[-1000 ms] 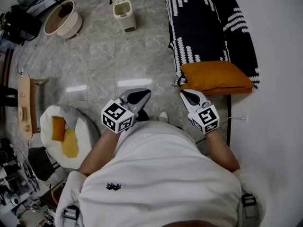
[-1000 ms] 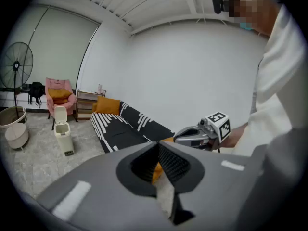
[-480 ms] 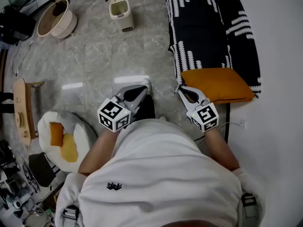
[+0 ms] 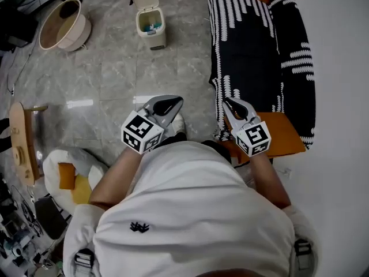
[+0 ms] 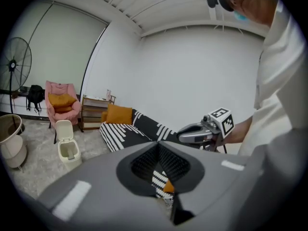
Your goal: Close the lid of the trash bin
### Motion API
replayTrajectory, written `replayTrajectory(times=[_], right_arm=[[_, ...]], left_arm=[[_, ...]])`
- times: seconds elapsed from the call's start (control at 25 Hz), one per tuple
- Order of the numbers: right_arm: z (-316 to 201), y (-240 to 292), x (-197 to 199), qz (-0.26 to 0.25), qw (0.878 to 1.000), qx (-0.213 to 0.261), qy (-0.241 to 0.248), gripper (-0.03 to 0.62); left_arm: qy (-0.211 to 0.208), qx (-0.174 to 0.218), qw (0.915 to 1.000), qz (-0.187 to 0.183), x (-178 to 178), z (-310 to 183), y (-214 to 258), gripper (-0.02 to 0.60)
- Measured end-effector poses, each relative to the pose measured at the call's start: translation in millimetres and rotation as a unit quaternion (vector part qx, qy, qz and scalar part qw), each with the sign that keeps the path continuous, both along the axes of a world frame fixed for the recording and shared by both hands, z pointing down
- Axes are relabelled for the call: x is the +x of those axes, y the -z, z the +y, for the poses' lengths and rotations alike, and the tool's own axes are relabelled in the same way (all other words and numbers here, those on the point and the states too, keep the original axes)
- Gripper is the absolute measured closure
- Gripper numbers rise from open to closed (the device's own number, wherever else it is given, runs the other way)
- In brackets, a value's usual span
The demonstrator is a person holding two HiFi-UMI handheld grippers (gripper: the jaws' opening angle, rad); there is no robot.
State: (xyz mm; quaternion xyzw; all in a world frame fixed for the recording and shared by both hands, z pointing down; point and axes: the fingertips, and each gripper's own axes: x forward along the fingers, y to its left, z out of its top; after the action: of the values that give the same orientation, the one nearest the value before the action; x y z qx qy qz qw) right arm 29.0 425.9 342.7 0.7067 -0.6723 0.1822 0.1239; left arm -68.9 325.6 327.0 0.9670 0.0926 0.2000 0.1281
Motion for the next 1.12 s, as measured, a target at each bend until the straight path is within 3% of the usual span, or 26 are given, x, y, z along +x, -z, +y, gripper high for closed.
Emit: replayTrajectory(times=[0.2, 0.52, 0.76, 1.12], right_arm=[[-75.1, 11.8, 26.6, 0.013, 1.0, 0.004, 0.022, 0.574], [-178.8, -1.8, 78.1, 0.019, 0.996, -0.007, 0.085, 0.576], [-276.3, -35.3, 134.1, -0.002, 0.99, -0.029, 0.137, 0.576], [-461.7, -87.6, 228.1, -0.028, 0.971, -0.069, 0.228, 0.576]], left_arm=[[0.016, 0.01, 0.9998, 0.01, 15.6, -60.7, 10.7, 0.525], [0.106, -0.009, 0.9943, 0.002, 24.6, -144.8, -1.5, 0.525], [0.179, -0.009, 0.9836, -0.017, 44.7, -228.1, -12.6, 0.525], [0.25, -0.027, 0.9671, -0.037, 117.1, -337.0, -16.8, 0.525]])
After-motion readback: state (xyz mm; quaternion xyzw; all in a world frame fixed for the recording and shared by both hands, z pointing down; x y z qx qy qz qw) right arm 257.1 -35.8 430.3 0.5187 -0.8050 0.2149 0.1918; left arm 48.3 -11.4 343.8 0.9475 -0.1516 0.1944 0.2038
